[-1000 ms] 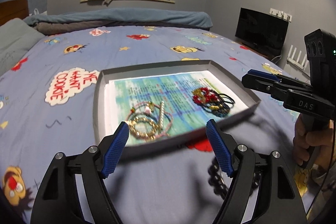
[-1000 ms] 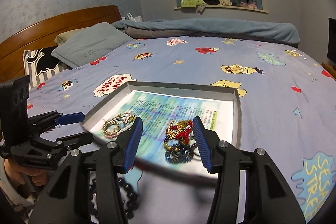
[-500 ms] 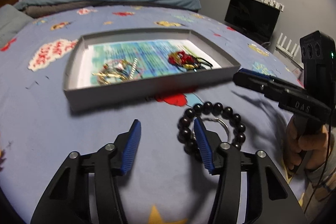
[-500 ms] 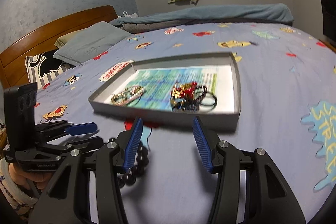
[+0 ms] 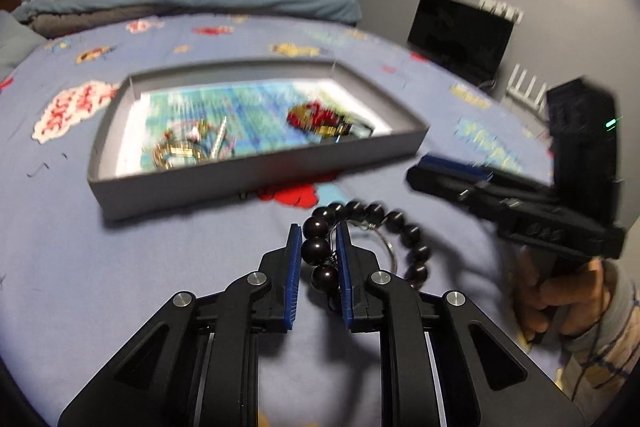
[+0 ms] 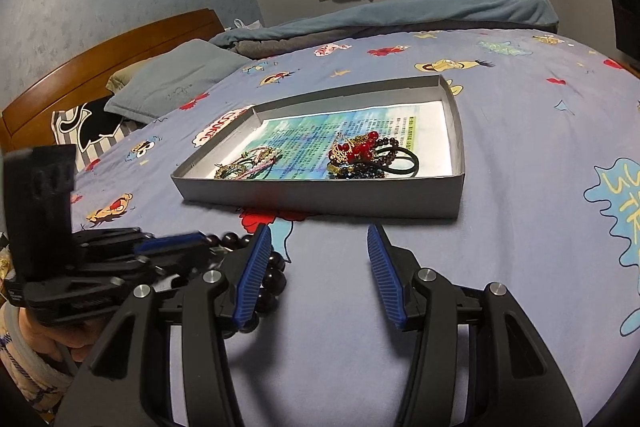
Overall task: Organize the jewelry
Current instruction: 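Move the left gripper back over the black bead bracelet beside the box, then grasp the black bead bracelet with the left gripper while the right grasps the silver bangle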
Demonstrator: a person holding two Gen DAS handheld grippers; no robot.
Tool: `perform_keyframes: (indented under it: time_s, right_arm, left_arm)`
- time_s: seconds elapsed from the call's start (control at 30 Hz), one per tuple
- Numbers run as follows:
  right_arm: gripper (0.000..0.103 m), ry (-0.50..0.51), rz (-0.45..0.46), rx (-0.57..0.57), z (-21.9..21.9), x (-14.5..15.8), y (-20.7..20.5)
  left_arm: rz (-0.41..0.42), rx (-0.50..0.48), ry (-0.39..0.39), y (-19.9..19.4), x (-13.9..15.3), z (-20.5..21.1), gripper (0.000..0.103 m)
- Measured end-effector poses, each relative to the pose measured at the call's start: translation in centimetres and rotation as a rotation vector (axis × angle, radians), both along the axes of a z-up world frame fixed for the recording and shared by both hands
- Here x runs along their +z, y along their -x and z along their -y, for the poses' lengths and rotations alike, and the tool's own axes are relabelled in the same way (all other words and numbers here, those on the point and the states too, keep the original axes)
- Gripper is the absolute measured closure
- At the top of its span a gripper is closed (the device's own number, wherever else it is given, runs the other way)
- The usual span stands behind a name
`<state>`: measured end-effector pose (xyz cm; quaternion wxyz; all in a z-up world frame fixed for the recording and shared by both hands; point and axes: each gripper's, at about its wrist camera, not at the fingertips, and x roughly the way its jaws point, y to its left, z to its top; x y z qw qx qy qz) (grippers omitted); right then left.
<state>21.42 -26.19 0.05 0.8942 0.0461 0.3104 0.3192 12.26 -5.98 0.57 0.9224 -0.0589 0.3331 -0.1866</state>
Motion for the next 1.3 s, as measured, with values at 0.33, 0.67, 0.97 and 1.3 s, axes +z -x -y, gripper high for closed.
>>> perform_keyframes:
  time_s: [0.33, 0.67, 0.97, 1.3]
  right_arm:
    - [0.052, 0.019, -0.001, 0.009, -0.4, 0.1, 0.3]
    - [0.05, 0.052, -0.008, 0.047, -1.5, -0.1, 0.9]
    - [0.05, 0.066, -0.029, 0.076, -2.4, -0.3, 1.2]
    - [0.05, 0.136, -0.043, 0.15, -5.5, -0.8, 2.2]
  left_arm:
    - [-0.013, -0.003, 0.003, 1.0, 0.1, -0.6, 0.088]
    - [0.031, 0.015, 0.022, 2.1, 0.9, -1.5, 0.088]
    - [0.102, 0.053, 0.057, 4.6, 3.7, -4.7, 0.088]
    - [-0.019, 0.142, 0.013, 4.1, -0.1, -8.6, 0.088]
